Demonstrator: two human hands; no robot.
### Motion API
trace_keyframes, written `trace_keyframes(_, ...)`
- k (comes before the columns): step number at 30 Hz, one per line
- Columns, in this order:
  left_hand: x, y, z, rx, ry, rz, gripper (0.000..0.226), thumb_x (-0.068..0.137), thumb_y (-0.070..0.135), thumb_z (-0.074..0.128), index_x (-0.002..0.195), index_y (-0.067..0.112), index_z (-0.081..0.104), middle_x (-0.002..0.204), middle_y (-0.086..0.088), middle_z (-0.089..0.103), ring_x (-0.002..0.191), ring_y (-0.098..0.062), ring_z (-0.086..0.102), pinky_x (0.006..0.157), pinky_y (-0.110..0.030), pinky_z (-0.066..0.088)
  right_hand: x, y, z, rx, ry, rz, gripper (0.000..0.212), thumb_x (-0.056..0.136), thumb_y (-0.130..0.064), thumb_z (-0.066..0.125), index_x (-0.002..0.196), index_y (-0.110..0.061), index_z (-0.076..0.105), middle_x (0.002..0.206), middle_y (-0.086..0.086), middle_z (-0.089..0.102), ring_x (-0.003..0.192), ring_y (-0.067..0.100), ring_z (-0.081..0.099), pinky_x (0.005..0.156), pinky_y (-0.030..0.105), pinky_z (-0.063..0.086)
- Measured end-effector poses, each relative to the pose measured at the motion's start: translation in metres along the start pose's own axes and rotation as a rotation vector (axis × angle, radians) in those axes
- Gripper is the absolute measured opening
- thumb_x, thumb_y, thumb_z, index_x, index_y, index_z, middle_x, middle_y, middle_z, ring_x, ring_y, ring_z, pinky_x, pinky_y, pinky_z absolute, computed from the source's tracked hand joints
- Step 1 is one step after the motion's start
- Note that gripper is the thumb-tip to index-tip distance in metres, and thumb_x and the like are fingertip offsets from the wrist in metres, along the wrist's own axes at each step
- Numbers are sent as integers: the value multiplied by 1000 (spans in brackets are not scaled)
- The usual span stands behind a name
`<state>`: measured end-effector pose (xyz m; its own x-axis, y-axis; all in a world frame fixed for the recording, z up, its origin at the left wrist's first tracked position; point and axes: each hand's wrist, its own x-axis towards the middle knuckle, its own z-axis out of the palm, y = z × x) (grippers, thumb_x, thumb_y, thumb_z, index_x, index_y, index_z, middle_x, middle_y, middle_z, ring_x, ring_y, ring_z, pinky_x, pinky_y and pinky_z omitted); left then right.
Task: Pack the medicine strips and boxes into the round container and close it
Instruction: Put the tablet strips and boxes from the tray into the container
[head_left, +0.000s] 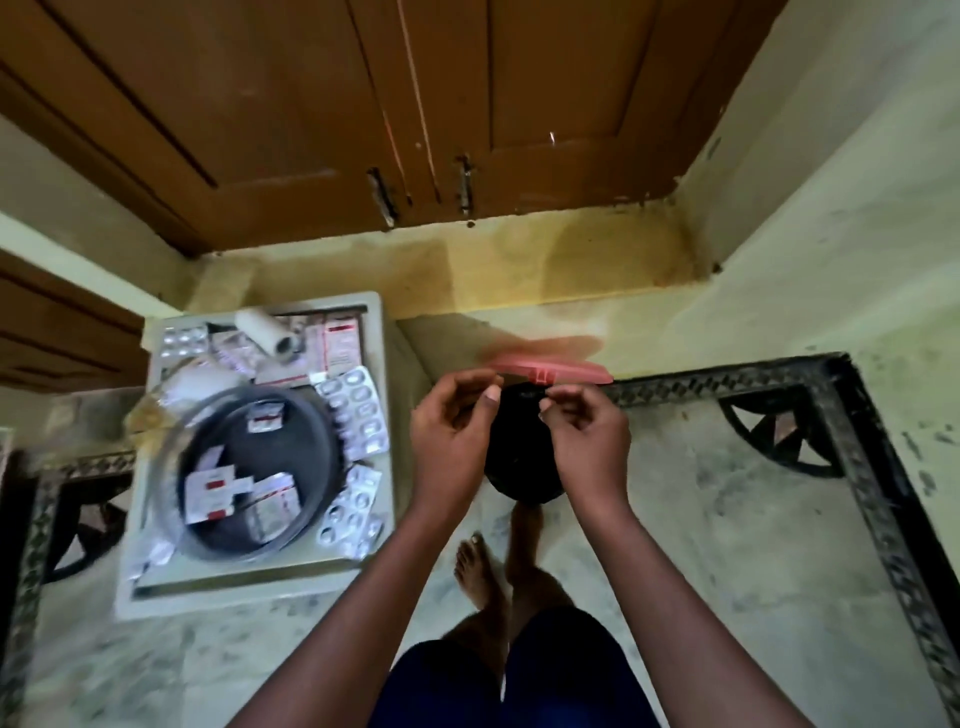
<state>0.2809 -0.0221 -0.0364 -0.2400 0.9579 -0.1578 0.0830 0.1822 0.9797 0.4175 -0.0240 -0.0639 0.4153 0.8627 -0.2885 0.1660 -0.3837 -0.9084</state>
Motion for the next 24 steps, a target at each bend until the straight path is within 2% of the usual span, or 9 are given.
trace_keyframes(3, -17, 25, -29, -15, 11, 36, 12, 96, 5, 69, 106, 7, 75, 100, -4, 78, 97, -13, 75, 86, -20, 56, -25, -34, 6, 26, -6, -60, 7, 91, -13, 74, 91, -20, 74, 86, -7, 75, 83, 7, 72, 78, 23, 58)
trace_keyframes(8, -26, 58, -72, -31, 90, 93, 12, 96, 6, 69, 106, 8, 74, 103, -6, 78, 102, -21, 74, 93, -37, 60, -58, -83, 19, 28, -84, -178, 7, 90, -13, 74, 93, -20, 75, 89, -8, 76, 86, 6, 72, 80, 23, 59)
trace_keyframes(14, -33, 76, -110, -22, 192, 121, 12, 97, 10, 68, 107, 12, 74, 104, -3, 78, 103, -20, 75, 94, -46, 61, -76, -120, 45, 43, -231, -278, 9, 91, -9, 73, 94, -17, 74, 89, -7, 74, 85, 3, 70, 76, 12, 53)
trace_keyframes(21, -39, 80, -142, -25, 353, 120, 13, 97, 8, 68, 107, 14, 75, 102, 2, 79, 100, -14, 74, 92, -34, 61, -88, -141, 79, 95, -383, -321, 12, 91, -5, 72, 92, -16, 73, 84, -8, 74, 79, -1, 69, 72, 14, 54)
trace_keyframes(24, -36, 74, -161, -1, 365, 115, 15, 98, 7, 67, 109, 14, 75, 105, 3, 79, 104, -12, 74, 94, -32, 59, -95, -141, 99, 100, -408, -314, 13, 90, -7, 72, 91, -20, 73, 88, -5, 76, 84, 10, 72, 76, 28, 60)
